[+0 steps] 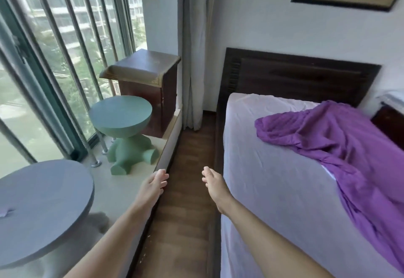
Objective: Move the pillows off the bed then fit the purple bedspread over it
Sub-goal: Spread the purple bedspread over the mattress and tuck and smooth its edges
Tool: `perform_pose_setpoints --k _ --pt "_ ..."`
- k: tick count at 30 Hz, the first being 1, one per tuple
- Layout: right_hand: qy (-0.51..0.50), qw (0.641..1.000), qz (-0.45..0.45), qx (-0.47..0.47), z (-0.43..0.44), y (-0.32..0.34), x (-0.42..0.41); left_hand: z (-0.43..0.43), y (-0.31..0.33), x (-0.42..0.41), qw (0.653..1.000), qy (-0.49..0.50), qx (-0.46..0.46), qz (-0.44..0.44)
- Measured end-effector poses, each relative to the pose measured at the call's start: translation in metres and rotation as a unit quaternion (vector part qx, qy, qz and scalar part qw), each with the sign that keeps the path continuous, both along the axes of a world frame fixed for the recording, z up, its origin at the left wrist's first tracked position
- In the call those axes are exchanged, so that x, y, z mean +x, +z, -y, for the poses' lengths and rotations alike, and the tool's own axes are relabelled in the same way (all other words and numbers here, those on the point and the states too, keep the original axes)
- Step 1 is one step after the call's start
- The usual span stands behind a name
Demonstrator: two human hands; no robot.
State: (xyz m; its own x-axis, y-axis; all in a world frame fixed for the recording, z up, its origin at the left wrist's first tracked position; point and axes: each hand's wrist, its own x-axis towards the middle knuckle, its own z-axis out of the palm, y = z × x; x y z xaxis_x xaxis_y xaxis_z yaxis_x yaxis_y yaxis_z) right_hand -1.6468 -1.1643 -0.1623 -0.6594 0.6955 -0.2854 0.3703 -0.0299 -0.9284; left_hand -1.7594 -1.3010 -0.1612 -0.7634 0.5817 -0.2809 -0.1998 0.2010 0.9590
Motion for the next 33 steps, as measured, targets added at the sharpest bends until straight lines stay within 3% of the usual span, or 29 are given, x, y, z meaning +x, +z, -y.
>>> perform_pose_setpoints --k 16,33 --pt "-0.26 0.965 -0.009 -0.028 -0.062 -0.006 -0.042 -0.148 0.003 -0.081 0.969 -0.243 -0.019 0.023" --pt "-0.3 0.954 -0.006 -0.021 -0.11 0.005 -0.124 -0.216 0.008 -0.169 0.955 -0.295 -0.003 0.014"
